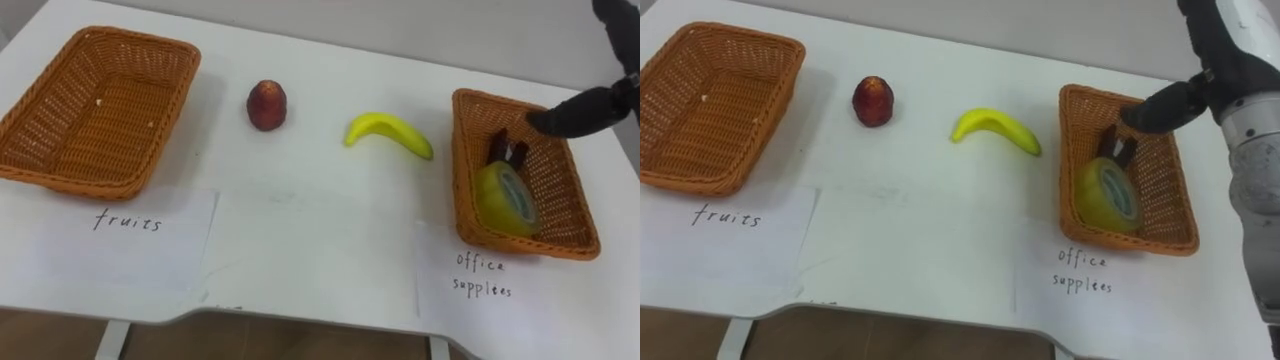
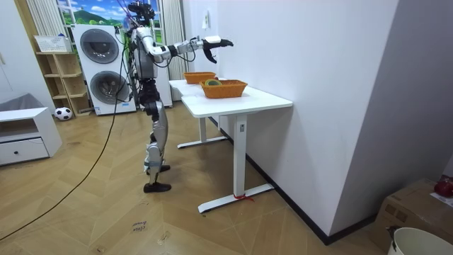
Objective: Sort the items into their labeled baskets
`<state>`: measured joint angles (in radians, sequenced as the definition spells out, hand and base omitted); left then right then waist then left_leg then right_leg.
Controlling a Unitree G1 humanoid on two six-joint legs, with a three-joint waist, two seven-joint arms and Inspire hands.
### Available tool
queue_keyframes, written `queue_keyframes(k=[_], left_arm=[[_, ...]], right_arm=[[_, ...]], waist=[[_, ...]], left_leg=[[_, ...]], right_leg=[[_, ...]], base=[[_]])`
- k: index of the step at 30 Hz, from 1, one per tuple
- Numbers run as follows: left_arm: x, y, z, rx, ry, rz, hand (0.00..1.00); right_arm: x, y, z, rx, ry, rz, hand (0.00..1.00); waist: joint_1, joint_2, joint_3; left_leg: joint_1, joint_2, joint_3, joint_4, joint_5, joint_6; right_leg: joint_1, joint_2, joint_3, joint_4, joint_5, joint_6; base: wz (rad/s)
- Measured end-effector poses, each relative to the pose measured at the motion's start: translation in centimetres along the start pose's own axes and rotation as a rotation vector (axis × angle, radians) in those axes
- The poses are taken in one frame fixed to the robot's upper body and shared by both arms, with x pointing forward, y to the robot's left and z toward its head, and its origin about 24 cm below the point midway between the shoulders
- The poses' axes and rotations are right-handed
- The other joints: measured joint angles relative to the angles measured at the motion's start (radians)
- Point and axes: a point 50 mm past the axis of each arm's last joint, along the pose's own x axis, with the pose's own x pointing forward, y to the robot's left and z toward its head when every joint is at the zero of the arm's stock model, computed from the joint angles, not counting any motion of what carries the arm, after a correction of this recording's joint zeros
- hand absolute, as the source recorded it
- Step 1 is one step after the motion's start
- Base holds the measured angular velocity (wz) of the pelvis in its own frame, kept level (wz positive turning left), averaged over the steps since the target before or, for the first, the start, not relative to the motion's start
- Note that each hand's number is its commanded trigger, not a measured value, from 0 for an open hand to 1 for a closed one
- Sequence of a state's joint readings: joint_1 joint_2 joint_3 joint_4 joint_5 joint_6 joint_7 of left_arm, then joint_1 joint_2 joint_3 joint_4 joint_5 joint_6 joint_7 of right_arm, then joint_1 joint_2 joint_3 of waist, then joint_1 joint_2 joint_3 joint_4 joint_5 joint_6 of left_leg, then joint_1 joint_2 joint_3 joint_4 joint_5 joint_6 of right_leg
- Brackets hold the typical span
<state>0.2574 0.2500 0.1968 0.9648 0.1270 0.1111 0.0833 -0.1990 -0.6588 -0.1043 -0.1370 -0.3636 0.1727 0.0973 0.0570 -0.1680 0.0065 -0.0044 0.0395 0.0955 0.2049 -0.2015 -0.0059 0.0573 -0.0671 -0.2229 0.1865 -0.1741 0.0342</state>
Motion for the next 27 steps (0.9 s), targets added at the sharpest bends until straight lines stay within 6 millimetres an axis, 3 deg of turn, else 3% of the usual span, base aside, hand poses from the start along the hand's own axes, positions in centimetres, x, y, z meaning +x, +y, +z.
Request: queue_keyframes(k=[2,14,22,27], left_arm=[[0.1,-0.1,0.2,-0.005,-0.008,-0.006,0.0],[0.1,-0.3,-0.4,0.031,0.017,-0.03,0.0],[0.0,-0.2,-0.9,0.087,0.049,-0.025,0.0],[-0.1,0.1,-0.9,0.096,0.051,-0.014,0.0]], right_arm=[[0.0,0.0,0.2,0.0,-0.014,0.002,0.0],[0.0,0.3,0.6,0.003,-0.028,0.068,0.0],[0.2,0.9,-1.2,0.033,0.059,0.11,0.0],[0.7,2.0,-0.8,0.026,0.058,0.146,0.0]], waist=[[0.005,-0.004,0.005],[0.056,0.004,0.0132],[0.084,0.005,0.0111],[0.087,0.004,0.0063]], left_leg=[[0.015,0.0,0.0,-0.001,0.0,0.0],[0.009,-0.001,-0.013,-0.001,0.0,0.0],[-0.001,-0.001,-0.017,0.002,0.0,0.0],[-0.01,-0.002,-0.042,0.014,0.0,-0.001]], right_leg=[[0.015,0.0,0.0,-0.001,0.0,0.0],[0.018,0.0,-0.02,-0.001,0.0,0.0],[0.019,-0.003,-0.064,-0.001,0.0,0.0],[0.02,-0.003,-0.091,-0.001,0.0,0.0]], base=[[0.0],[0.03],[0.02],[0.12]])
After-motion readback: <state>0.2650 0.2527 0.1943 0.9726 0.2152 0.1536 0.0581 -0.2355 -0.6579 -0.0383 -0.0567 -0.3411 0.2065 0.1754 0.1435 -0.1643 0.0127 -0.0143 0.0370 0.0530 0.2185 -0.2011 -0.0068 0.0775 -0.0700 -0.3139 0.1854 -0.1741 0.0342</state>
